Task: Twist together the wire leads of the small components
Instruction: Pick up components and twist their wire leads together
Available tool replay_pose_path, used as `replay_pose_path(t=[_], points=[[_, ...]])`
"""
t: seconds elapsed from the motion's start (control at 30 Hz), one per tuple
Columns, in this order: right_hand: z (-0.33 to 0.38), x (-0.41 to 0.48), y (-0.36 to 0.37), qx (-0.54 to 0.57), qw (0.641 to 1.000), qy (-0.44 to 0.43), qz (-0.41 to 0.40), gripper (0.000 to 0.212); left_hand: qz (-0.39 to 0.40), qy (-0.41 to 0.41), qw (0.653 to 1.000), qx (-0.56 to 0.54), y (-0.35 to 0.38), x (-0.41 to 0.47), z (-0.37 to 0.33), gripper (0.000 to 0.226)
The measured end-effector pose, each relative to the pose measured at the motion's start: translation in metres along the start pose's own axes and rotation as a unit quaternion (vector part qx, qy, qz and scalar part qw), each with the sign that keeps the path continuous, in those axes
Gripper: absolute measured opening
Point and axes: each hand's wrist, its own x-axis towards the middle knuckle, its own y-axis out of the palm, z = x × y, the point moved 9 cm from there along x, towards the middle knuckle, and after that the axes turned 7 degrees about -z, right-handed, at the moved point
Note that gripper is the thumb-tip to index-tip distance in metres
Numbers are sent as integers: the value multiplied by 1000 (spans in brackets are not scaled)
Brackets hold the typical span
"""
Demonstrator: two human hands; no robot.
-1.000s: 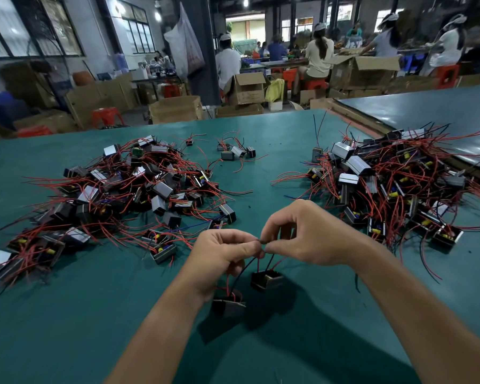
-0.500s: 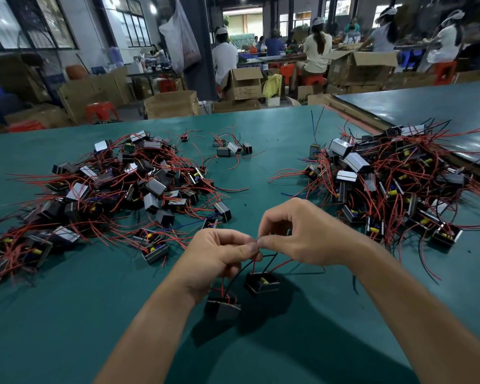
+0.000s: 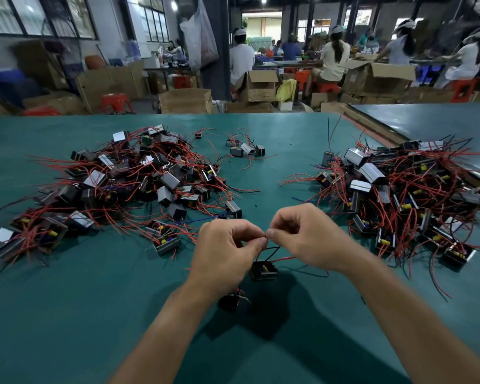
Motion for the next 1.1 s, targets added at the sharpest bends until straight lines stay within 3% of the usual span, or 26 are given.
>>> replay_pose_path(t=[0.23,0.37,0.53,0.7,0.93,1.1], points=[[11,-2,-11,-6,997,-71,-41,11,41,-178,967,-177,8,2,21,2],[7,-2,-8,15,998,-64,-26,8,47,-210,954,-208,7,1,26,2],[2,-2,-4,-47,997,-62,-23,6,77,-214,954,-194,14,-2,31,2],[4,-5,0,-78,995,-59,15,8,87,-180,968,-153,15,-2,27,2],[1,-7,6,-58,995,-18,81,26,86,-15,996,-25,16,-3,0,10],[-9,-7,6,-10,991,59,118,32,44,59,997,-4,14,-4,-11,10]])
